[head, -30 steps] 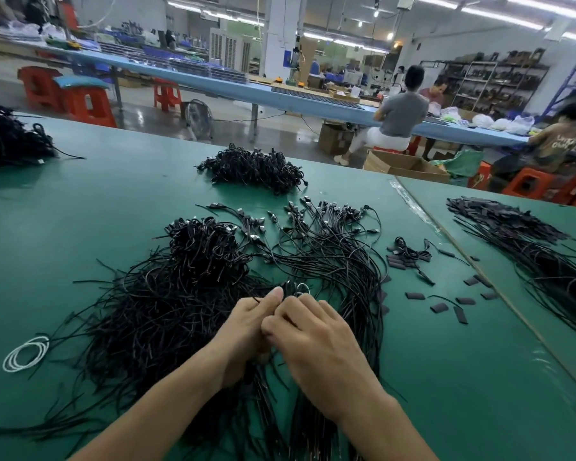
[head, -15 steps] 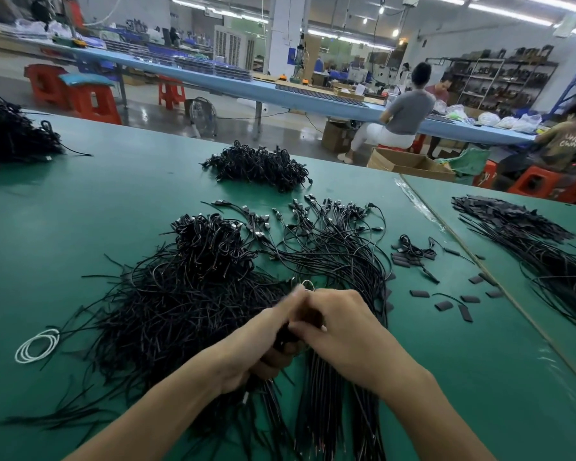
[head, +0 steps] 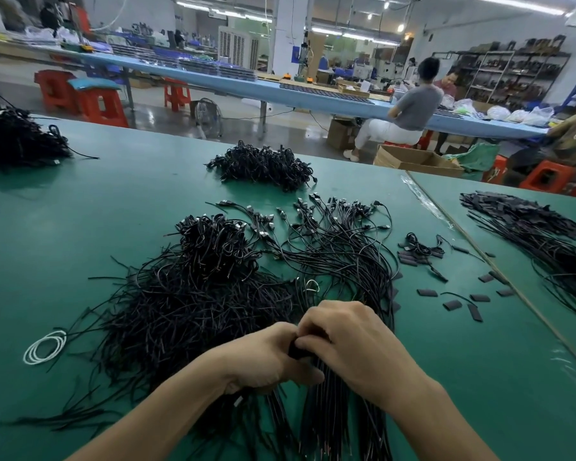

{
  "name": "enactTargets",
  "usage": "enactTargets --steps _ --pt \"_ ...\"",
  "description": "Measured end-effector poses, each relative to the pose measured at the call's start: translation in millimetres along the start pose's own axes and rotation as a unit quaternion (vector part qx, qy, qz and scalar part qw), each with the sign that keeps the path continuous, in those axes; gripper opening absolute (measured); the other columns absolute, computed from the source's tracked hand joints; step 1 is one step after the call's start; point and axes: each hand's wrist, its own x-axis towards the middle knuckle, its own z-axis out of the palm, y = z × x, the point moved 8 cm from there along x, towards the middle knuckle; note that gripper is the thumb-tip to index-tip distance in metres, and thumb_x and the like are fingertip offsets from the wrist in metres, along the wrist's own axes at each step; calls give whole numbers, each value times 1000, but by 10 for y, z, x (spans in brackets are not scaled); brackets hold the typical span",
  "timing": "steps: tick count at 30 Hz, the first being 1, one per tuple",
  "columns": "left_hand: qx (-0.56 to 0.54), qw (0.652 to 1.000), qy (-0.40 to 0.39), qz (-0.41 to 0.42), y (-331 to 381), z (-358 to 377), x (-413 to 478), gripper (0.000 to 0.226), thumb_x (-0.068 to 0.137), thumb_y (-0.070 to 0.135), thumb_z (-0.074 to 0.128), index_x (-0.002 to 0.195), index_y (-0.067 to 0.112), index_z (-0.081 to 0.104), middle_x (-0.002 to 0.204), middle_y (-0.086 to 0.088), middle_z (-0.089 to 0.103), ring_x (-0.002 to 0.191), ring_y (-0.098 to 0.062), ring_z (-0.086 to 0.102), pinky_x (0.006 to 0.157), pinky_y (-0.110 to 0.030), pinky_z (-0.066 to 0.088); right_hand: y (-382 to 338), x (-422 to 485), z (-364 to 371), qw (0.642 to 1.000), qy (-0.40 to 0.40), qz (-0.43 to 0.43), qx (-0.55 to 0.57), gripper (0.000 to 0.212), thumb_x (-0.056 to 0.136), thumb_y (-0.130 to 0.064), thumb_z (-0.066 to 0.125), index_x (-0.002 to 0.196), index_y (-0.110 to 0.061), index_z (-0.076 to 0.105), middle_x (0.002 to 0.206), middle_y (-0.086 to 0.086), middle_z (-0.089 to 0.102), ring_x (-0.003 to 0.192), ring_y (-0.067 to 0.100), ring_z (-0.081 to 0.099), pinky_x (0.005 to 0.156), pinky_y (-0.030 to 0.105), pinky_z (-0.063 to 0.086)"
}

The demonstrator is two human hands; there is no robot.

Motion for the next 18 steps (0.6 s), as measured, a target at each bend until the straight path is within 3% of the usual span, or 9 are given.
enactTargets --steps 2,4,8,10,15,18 --pt "13 1000 9 12 34 1 19 8 92 1 64 90 -4 58 66 7 50 59 -4 46 61 -16 38 -41 -3 13 1000 -4 -20 -22 10 97 -33 58 94 -27 65 97 -14 60 94 7 53 86 27 46" --pt "19 999 23 23 57 -12 29 14 90 -1 64 92 -12 56 78 -7 50 75 -15 47 72 -30 39 -110 1 52 997 -14 -55 -54 9 100 -28 53 96 -24 60 100 -10 56 98 9 47 89 24 43" --pt "31 998 49 22 11 -52 44 14 89 0 64 97 -10 60 85 -10 56 81 -17 53 80 -42 49 -149 14 126 996 -34 -64 -60 12 102 -20 47 91 -23 43 97 -8 49 93 9 41 86 25 40" --pt "24 998 47 17 -41 -51 47 12 89 1 64 99 -6 62 86 -7 59 83 -14 56 83 -36 52 -117 18 173 997 -50 -48 -46 14 102 -19 46 90 -23 41 94 -8 49 89 9 40 83 26 41" --pt "16 999 50 6 -131 -40 38 7 88 4 60 92 8 64 79 2 56 77 -12 51 73 -29 43 -44 17 242 998 -66 -16 14 22 100 -20 47 96 -36 33 96 -9 49 90 7 46 75 18 41" --pt "-17 998 65 16 -105 -63 52 12 97 7 55 102 11 65 77 17 64 71 3 57 69 -14 44 3 42 218 998 -36 -6 45 22 99 -19 48 95 -36 34 92 -10 49 88 5 46 72 21 40"
